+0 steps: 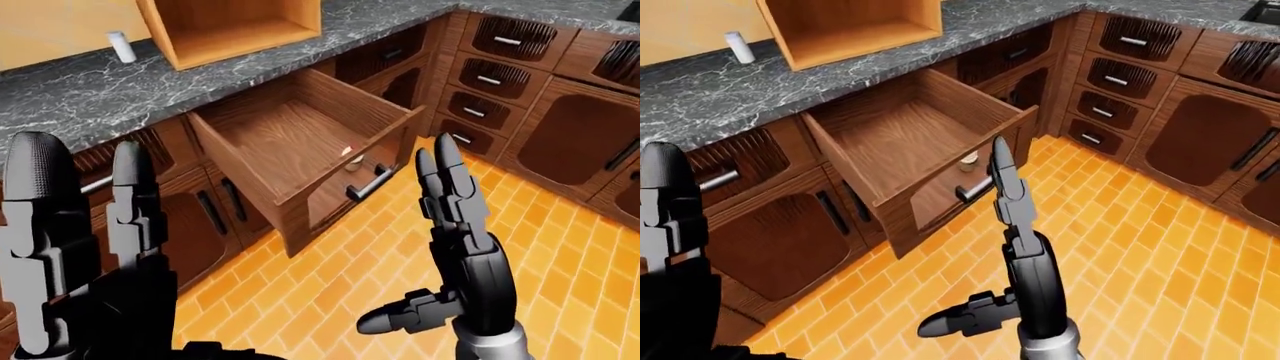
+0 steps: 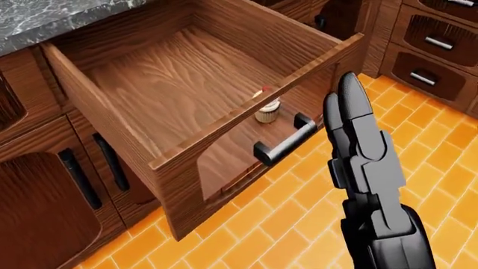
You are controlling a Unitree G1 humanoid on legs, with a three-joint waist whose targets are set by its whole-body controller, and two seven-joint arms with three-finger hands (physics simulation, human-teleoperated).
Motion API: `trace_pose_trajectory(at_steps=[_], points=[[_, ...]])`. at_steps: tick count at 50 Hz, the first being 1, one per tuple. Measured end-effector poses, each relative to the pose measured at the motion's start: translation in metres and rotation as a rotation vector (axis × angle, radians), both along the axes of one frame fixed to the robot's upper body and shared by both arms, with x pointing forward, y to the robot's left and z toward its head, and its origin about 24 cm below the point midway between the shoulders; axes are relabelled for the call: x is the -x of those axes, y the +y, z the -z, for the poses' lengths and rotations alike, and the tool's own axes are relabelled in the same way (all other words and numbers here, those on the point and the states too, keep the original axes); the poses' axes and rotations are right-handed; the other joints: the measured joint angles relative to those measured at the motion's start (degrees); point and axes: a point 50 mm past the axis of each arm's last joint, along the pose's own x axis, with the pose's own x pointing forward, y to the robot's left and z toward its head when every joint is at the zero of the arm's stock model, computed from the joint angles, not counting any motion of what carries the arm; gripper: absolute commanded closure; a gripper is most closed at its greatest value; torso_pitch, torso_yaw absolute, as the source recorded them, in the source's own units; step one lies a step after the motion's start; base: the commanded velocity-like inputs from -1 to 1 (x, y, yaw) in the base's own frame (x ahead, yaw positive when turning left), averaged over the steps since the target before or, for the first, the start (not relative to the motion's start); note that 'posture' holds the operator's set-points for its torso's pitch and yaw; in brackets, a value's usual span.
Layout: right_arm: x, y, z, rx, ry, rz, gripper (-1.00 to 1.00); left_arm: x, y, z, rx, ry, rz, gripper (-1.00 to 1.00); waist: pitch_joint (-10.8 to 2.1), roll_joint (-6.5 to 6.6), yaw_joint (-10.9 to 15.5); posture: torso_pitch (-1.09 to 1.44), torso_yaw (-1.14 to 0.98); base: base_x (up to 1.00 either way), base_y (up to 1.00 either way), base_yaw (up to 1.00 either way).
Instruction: Close the right drawer.
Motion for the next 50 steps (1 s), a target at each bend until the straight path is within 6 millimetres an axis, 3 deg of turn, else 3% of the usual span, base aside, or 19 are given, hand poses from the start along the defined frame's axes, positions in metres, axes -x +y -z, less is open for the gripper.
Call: trace_pose_trajectory(at_steps=[2, 4, 6, 11, 13, 19, 24, 26, 33, 38, 40, 45, 50], points=[[-0.001, 0.003, 0.005, -0.004, 0.021, -0.016, -1.0, -0.002, 0.002, 0.003, -0.001, 0.018, -0.011, -1.0, 0.59, -1.05, 0.67, 0.0, 0.0, 0.08, 0.0, -0.4], [-0.002, 0.003, 0.009, 0.004, 0.042, -0.019, -1.0, -0.003, 0.002, 0.006, 0.005, 0.037, -0.011, -1.0, 0.17, -0.85, 0.49, 0.0, 0.0, 0.08, 0.0, -0.4], [-0.002, 0.001, 0.008, 0.005, 0.037, -0.011, -1.0, -0.003, 0.002, 0.005, 0.004, 0.03, -0.007, -1.0, -0.33, -1.58, 0.3, 0.0, 0.0, 0.08, 0.0, -0.4], [0.0, 0.002, 0.002, -0.006, -0.001, -0.014, -1.0, -0.001, 0.002, 0.003, 0.002, 0.01, -0.009, -1.0, -0.31, -5.03, 0.91, 0.0, 0.0, 0.08, 0.0, -0.38], [0.001, 0.003, 0.001, -0.006, -0.006, -0.019, -1.0, -0.001, 0.002, 0.003, 0.003, 0.01, -0.009, -1.0, -0.67, -6.98, 0.85, 0.0, 0.0, 0.07, 0.0, -0.34], [-0.002, -0.002, 0.007, 0.005, 0.036, 0.011, -1.0, -0.004, 0.0, 0.007, 0.0, 0.036, 0.004, -1.0, -0.53, -5.58, -0.83, 0.0, 0.0, 0.08, 0.0, -0.3], [0.0, 0.0, 0.003, 0.0, 0.006, 0.0, -1.0, -0.001, 0.0, 0.002, 0.0, 0.004, 0.003, -1.0, 0.51, -2.52, -0.36, 0.0, 0.0, 0.08, 0.0, -0.28], [0.0, -0.001, 0.002, -0.001, 0.001, 0.001, -1.0, -0.001, 0.0, 0.002, 0.0, 0.0, 0.002, -1.0, 0.29, -0.43, -0.3, 0.0, 0.0, 0.07, 0.0, -0.27], [-0.001, 0.002, 0.006, 0.003, 0.031, -0.012, -1.0, -0.003, 0.001, 0.004, 0.003, 0.027, -0.008, -1.0, -0.36, -2.31, 0.63, 0.0, 0.0, 0.07, 0.0, -0.26], [0.001, 0.002, 0.0, -0.007, -0.005, -0.011, -1.0, 0.0, 0.001, 0.0, 0.0, 0.003, -0.009, -1.0, -0.32, -5.69, 0.94, 0.0, 0.0, 0.08, 0.0, -0.11], [0.001, 0.001, -0.001, -0.007, -0.01, -0.006, -1.0, 0.0, 0.001, -0.001, 0.002, -0.004, -0.007, -1.0, -0.89, -7.43, 0.96, 0.0, 0.0, 0.01, 0.0, 0.0], [-0.009, -0.004, 0.003, -0.015, 0.052, 0.063, -1.0, -0.004, 0.0, 0.005, 0.001, 0.03, -0.001, -1.0, -1.33, -4.82, 1.24, 0.0, 0.0, 0.0, 0.0, 0.0], [-0.009, -0.002, 0.007, 0.001, 0.074, 0.069, -1.0, -0.003, 0.0, 0.004, 0.002, 0.021, -0.002, -1.0, -2.01, -4.54, 0.88, 0.0, 0.0, 0.0, 0.05, 0.0]])
